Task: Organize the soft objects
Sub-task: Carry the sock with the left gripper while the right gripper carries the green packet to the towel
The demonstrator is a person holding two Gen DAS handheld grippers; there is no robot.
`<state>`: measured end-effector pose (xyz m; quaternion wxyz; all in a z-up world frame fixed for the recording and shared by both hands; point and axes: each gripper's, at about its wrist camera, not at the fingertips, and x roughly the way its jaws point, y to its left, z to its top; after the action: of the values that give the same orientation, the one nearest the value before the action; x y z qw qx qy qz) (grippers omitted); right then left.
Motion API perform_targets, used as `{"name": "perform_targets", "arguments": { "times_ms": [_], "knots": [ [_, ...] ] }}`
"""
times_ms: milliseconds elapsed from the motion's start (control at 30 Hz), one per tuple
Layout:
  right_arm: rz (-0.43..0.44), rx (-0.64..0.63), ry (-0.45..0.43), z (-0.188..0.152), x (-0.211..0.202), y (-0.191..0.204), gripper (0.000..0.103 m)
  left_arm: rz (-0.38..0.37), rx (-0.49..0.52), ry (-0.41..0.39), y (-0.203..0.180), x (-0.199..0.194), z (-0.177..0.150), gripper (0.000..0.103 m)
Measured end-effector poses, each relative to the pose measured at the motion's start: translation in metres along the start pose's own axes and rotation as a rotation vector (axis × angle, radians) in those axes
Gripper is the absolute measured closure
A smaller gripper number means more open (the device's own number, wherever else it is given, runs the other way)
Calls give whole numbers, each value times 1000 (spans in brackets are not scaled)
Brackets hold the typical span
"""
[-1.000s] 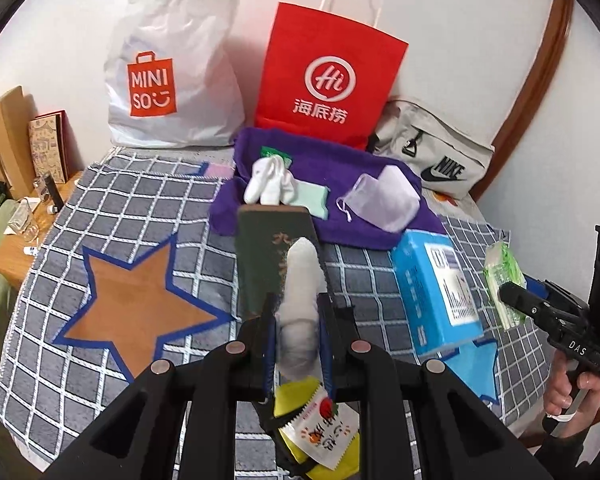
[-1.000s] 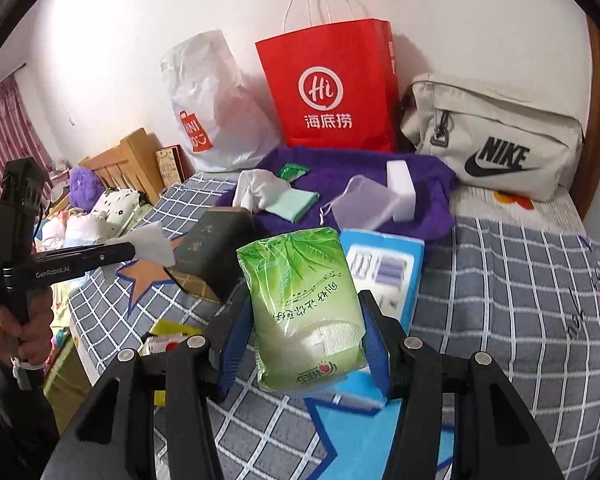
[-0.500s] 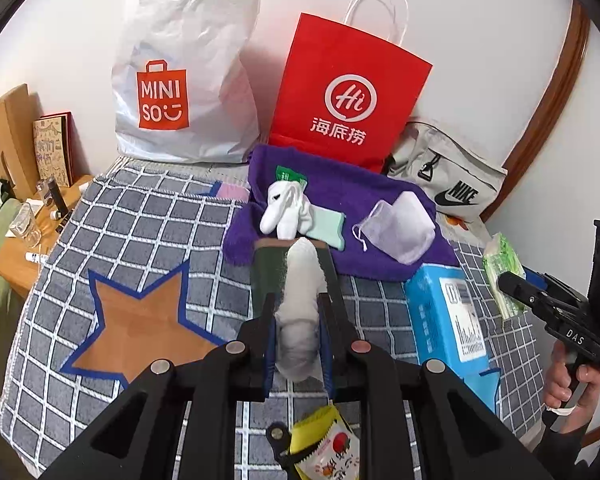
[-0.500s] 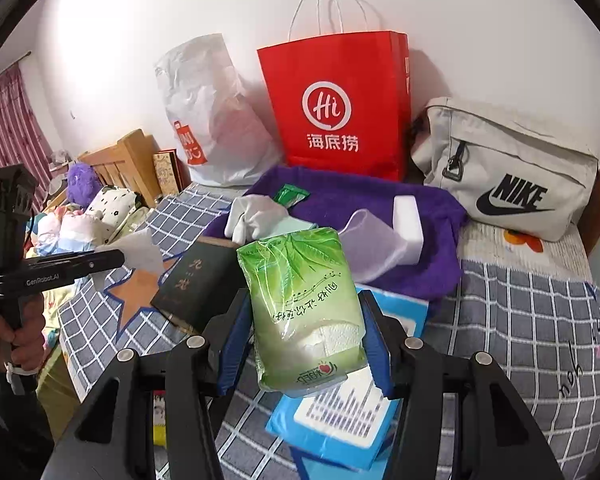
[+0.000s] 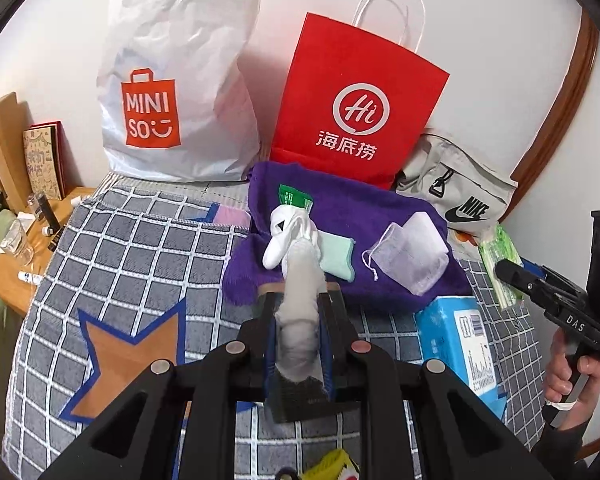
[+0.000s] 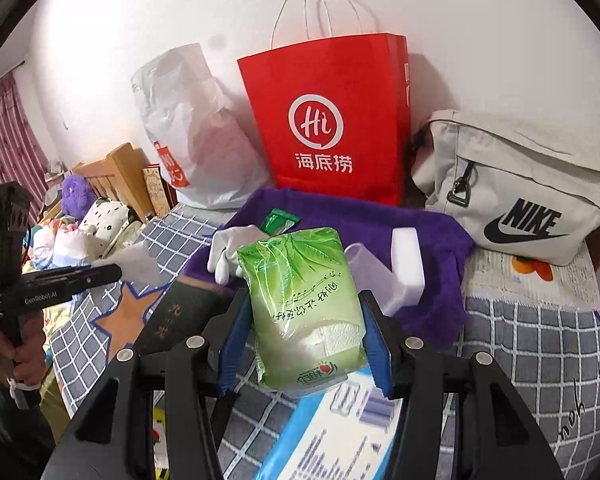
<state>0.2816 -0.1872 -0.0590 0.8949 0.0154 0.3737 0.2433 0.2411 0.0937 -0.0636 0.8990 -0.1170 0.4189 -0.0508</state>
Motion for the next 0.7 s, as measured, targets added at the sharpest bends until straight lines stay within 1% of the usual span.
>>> {"name": "perform_targets", "arguments": {
  "times_ms": [267,500,700],
  "knots": [
    [-1,-7,26,15,33,-5,50,-6,15,-11,1,14,20,85],
    [2,-1,59,25,68,-11,50,-3,31,7,1,32,32,85],
    [-17,-14,76,32,90,-17,50,-10,36,25,-2,51,42,85]
  ]
}}
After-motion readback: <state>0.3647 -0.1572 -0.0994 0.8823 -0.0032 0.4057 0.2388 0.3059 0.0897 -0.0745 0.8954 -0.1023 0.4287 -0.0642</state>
